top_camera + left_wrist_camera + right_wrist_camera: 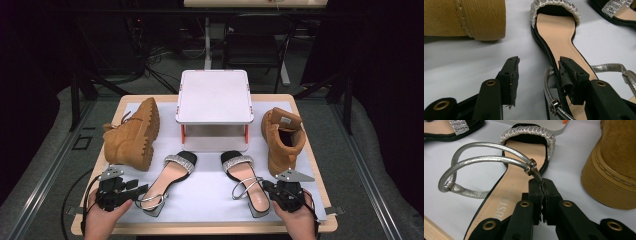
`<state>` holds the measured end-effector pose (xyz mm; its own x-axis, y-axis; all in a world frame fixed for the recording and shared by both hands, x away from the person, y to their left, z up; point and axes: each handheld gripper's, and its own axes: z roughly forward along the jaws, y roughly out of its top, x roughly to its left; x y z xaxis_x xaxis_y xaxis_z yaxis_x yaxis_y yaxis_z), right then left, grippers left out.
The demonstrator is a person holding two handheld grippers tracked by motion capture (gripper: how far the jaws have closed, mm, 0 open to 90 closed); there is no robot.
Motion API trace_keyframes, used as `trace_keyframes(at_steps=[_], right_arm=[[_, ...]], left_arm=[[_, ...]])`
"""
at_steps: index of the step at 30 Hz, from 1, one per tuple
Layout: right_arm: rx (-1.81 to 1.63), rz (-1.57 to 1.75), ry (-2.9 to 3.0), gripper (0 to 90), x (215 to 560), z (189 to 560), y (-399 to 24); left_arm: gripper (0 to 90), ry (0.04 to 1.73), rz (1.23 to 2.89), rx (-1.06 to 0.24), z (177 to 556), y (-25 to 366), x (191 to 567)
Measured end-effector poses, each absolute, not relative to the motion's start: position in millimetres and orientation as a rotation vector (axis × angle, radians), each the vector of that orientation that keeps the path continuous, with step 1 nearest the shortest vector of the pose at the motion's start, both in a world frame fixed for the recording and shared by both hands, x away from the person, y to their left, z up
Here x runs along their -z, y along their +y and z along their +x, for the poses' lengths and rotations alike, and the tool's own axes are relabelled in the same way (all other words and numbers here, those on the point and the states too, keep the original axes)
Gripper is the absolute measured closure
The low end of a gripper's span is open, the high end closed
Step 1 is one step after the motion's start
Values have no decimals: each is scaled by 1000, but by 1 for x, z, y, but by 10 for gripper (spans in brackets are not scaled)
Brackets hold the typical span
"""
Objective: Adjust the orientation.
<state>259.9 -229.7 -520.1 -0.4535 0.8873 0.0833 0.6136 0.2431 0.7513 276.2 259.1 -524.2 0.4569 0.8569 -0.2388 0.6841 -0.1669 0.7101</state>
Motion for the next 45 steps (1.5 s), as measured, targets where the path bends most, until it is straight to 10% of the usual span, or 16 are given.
trace_keyframes(at_steps=[21, 45], right_arm=[[-1090, 1417, 2152, 806, 522, 257, -240], [-1050, 1438, 2190, 434, 484, 251, -249]], left_arm=[[508, 1286, 1914, -279, 275, 260, 523], [505, 1276, 1915, -305, 275, 258, 517]])
